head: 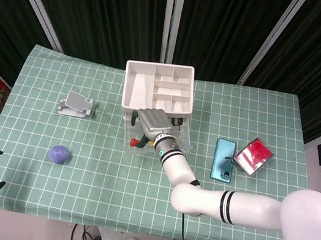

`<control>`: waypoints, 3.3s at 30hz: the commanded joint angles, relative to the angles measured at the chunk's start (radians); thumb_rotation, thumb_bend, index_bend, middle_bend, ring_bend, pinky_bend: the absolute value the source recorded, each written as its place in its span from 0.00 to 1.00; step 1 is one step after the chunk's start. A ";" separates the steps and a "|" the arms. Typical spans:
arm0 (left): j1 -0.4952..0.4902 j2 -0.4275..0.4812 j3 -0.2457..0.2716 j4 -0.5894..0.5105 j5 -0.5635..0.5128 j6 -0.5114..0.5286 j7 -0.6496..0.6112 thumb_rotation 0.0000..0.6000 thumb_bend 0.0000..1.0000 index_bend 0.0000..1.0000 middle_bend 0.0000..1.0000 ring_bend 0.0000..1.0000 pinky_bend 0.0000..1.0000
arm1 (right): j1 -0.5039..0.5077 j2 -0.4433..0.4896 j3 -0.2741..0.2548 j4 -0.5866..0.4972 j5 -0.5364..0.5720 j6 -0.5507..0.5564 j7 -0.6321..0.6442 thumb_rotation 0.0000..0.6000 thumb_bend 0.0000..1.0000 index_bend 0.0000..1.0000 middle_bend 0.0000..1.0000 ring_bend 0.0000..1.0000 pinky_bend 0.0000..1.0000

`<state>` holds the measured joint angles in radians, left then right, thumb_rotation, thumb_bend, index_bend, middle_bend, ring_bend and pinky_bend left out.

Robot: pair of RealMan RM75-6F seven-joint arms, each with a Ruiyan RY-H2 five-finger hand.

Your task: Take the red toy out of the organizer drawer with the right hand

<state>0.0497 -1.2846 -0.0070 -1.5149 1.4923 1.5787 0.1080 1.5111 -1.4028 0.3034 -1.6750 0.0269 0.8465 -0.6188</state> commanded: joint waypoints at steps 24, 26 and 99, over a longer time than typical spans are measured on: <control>0.000 -0.007 -0.005 0.020 -0.003 -0.005 -0.020 1.00 0.00 0.28 0.19 0.14 0.21 | 0.090 -0.083 -0.039 0.111 0.134 -0.016 -0.090 1.00 0.02 0.48 0.91 0.94 0.99; 0.001 -0.008 -0.005 0.023 -0.003 -0.003 -0.023 1.00 0.00 0.28 0.19 0.14 0.21 | 0.088 -0.092 -0.037 0.117 0.125 -0.006 -0.087 1.00 0.08 0.53 0.91 0.94 0.99; -0.025 -0.026 -0.015 0.033 0.049 0.015 -0.021 1.00 0.00 0.28 0.19 0.14 0.21 | -1.150 0.246 -0.496 -0.100 -1.497 0.843 0.477 1.00 0.24 0.01 0.11 0.01 0.02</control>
<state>0.0263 -1.3097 -0.0217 -1.4801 1.5397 1.5943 0.0852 0.4450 -1.2085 -0.1633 -1.8298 -1.4284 1.6108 -0.1914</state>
